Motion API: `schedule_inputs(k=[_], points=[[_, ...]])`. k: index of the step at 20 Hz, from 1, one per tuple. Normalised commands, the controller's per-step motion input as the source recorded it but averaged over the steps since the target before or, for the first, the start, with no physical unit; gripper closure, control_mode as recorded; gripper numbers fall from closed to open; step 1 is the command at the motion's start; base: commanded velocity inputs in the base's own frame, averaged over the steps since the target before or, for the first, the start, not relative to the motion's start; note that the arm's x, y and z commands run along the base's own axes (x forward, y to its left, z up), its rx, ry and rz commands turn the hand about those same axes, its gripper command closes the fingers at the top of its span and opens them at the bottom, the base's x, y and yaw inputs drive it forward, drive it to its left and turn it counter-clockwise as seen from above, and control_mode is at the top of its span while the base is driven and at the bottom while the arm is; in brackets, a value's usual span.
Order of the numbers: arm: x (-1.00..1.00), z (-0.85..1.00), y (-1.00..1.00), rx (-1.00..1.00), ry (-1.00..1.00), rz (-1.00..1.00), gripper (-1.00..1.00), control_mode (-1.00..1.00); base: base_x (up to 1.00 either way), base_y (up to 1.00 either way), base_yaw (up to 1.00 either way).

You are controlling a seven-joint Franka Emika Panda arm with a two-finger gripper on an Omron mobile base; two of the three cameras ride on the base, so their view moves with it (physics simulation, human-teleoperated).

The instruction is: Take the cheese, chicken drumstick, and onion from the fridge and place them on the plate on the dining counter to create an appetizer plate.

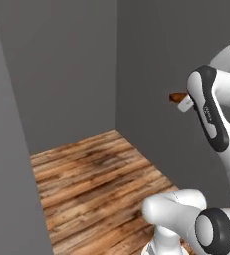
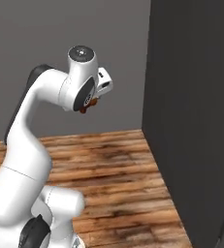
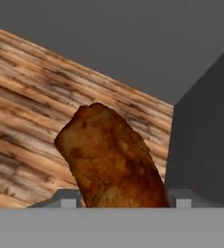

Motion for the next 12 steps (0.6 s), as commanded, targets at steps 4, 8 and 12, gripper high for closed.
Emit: schedule_inputs(k=[4,8,12], points=[[0.0,0.0,0.0,0.0,0.0,0.0,1.0,1.0,1.0,-0.01,0.6],[0.0,0.0,0.0,0.0,0.0,0.0,1.0,1.0,1.0,-0.16,0.53],[0.0,0.0,0.0,0.0,0.0,0.0,1.0,1.0,1.0,-0.16,0.45]])
